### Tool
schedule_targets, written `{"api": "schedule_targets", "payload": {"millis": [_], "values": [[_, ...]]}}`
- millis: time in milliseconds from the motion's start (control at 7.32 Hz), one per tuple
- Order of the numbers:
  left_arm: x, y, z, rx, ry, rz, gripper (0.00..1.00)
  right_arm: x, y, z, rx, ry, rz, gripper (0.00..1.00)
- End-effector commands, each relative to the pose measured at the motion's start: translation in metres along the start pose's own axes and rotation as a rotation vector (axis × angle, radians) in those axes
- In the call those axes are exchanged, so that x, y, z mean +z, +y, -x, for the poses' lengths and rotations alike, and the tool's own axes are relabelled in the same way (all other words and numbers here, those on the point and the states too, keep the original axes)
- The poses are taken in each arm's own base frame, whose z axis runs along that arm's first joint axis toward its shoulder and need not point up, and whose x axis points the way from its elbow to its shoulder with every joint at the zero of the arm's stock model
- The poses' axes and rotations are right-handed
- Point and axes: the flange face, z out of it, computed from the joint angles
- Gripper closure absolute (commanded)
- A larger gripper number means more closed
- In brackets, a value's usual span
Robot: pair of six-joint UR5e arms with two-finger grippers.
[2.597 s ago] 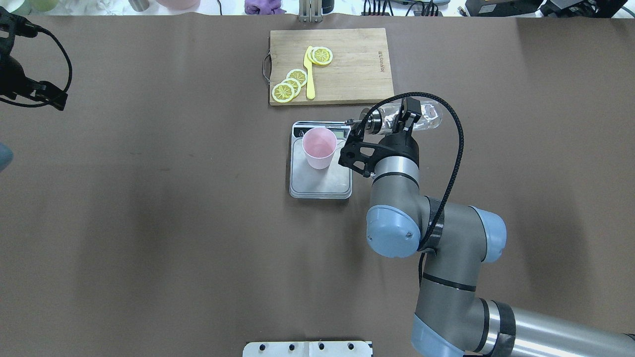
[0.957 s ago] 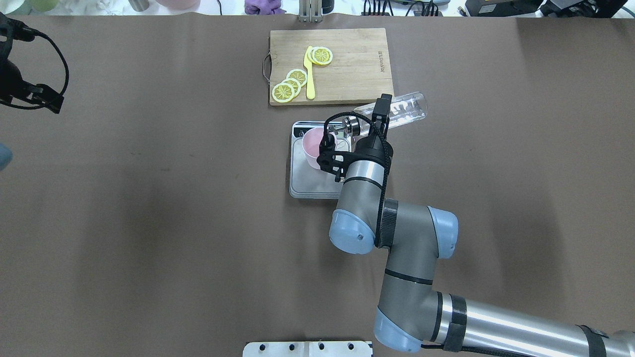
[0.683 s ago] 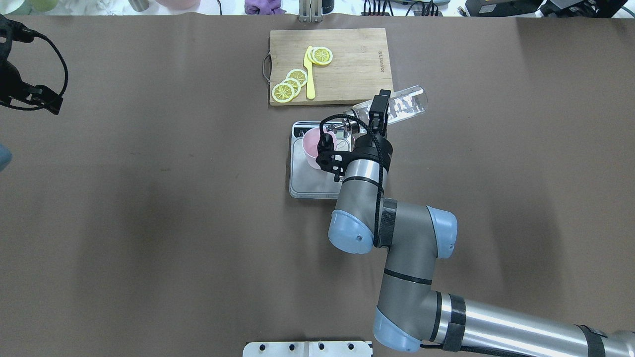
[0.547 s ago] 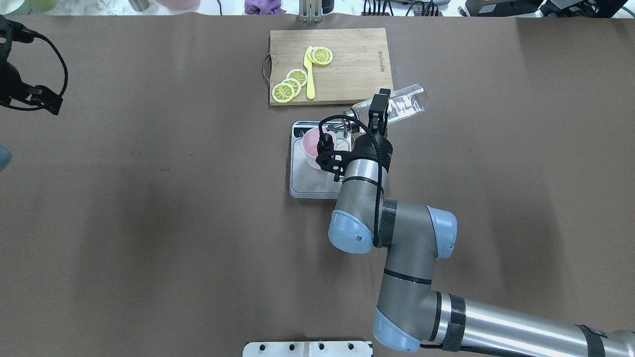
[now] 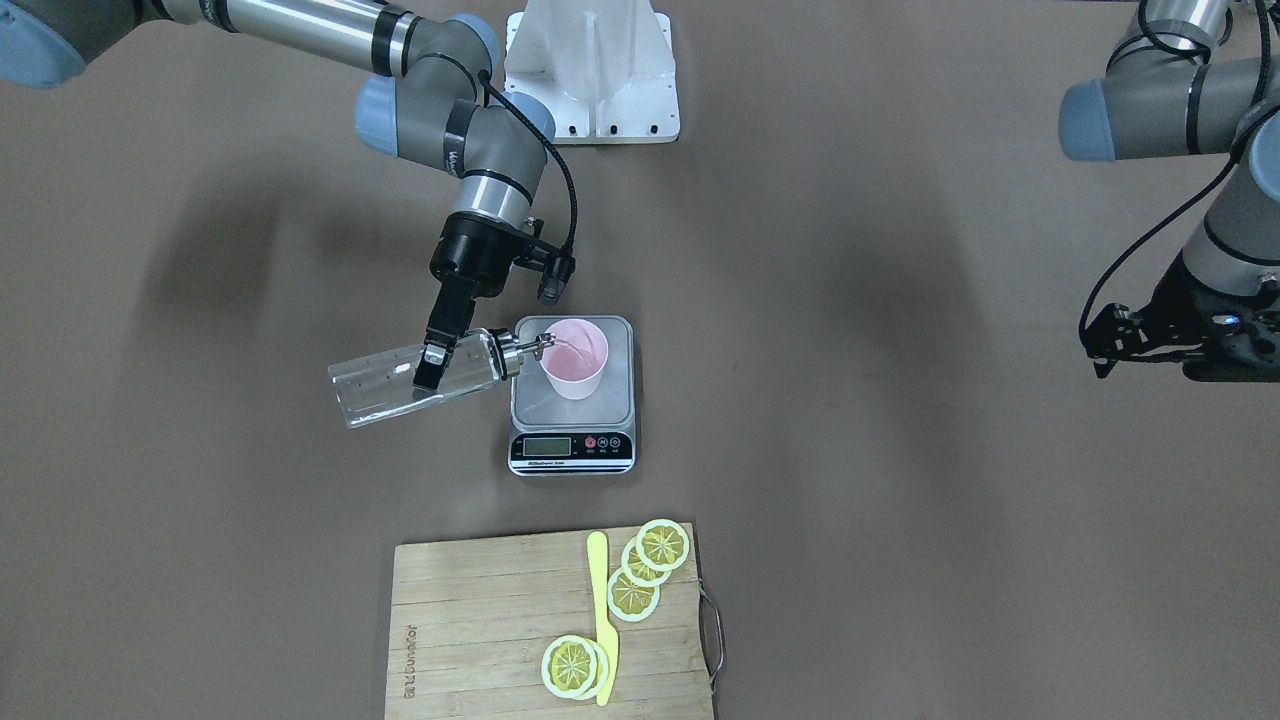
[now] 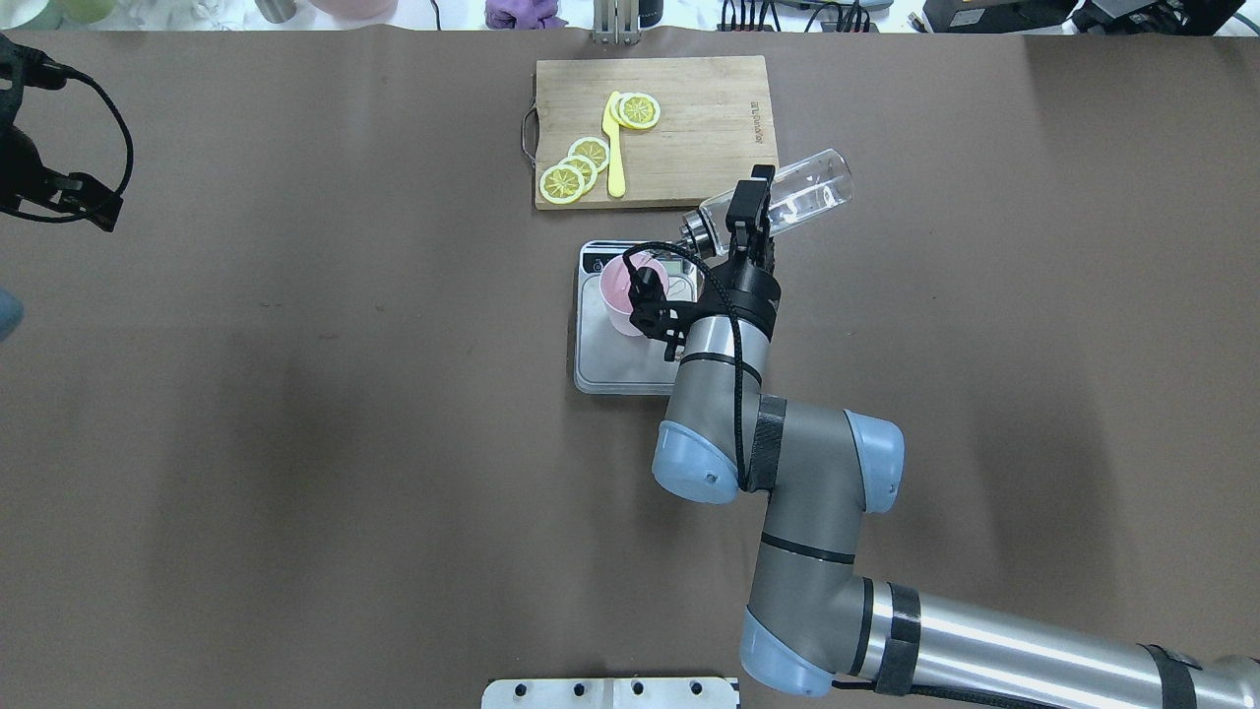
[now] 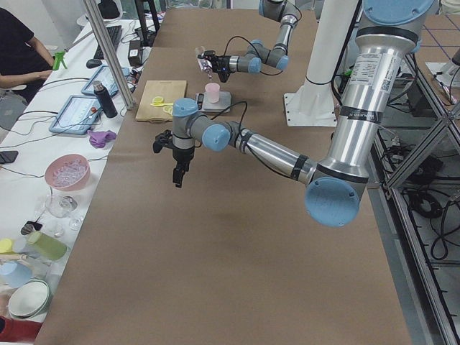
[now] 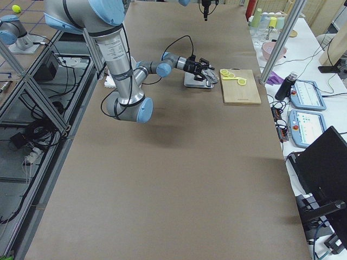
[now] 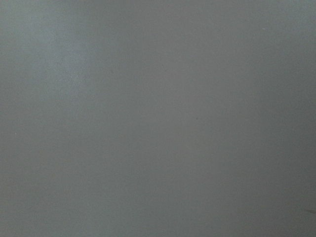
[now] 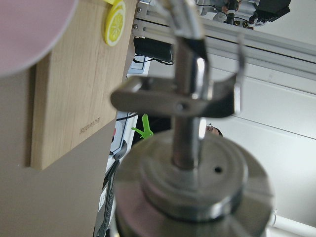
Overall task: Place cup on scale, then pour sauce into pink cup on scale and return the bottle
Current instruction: 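Tilt the bottle with the right gripper to pour into the pink cup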
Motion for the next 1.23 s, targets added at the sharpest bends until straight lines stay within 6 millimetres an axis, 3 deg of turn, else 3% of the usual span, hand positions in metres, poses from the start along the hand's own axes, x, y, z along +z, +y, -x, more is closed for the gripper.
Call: {"api": "schedule_targets", "payload": {"millis": [0,273,683,1094], "values": [[-0.0002,-0.0005,-0.0002,0.001,0.000,-0.002,0.02,-0.0005,0.0004,-0.0006,-0.027,0.026,0.004,1.00],[0.0000,-0.0004,-0.0003,0.000,0.001,0.000,0.02,-0.0054,-0.0013,0.0007,0.021,0.019,-0.011,1.00],[-0.0040,-0.0003,-0.0023,0.002,0.004,-0.006,0.02,-0.0070,0.0038,-0.0003,0.366,-0.084,-0.089,1.00],[-0.0046,-0.0009,-0.0029,0.002,0.004,-0.007,0.02,0.0010,0.0059,-0.0049,0.540,-0.165,-0.103,1.00]]}}
